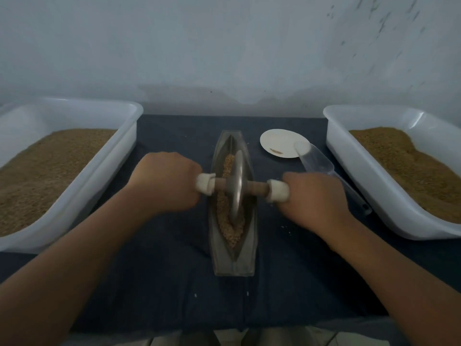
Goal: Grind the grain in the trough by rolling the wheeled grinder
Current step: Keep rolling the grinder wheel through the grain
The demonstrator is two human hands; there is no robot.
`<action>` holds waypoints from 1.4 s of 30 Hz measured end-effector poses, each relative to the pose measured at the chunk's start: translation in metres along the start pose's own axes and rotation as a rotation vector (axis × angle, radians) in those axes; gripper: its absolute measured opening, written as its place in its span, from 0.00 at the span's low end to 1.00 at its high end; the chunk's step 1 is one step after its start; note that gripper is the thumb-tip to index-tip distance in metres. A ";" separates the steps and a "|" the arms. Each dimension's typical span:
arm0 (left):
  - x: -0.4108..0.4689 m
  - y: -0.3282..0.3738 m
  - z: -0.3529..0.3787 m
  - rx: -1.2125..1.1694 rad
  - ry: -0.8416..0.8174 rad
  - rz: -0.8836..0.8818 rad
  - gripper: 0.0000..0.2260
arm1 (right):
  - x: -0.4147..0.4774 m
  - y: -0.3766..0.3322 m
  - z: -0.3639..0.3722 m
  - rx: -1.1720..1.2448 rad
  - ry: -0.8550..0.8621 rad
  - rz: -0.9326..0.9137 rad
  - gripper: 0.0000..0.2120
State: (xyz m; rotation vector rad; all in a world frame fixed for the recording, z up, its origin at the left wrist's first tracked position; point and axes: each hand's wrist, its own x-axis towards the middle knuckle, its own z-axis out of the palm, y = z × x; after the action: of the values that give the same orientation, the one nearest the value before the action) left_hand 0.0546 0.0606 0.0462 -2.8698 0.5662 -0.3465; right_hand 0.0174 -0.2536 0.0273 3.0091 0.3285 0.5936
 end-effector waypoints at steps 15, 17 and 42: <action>-0.026 0.005 -0.003 0.000 0.037 -0.016 0.12 | -0.008 -0.002 -0.009 0.079 0.058 -0.040 0.14; -0.023 0.003 0.000 -0.019 0.028 -0.036 0.14 | -0.005 -0.001 -0.008 0.069 0.036 -0.054 0.14; 0.055 -0.008 0.008 -0.149 -0.037 -0.217 0.12 | 0.088 -0.007 0.010 -0.085 0.116 0.058 0.11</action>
State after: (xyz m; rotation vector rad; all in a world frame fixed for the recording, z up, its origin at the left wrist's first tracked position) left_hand 0.1085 0.0475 0.0509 -3.0829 0.2856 -0.2939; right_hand 0.0999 -0.2273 0.0496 2.9182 0.2168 0.7684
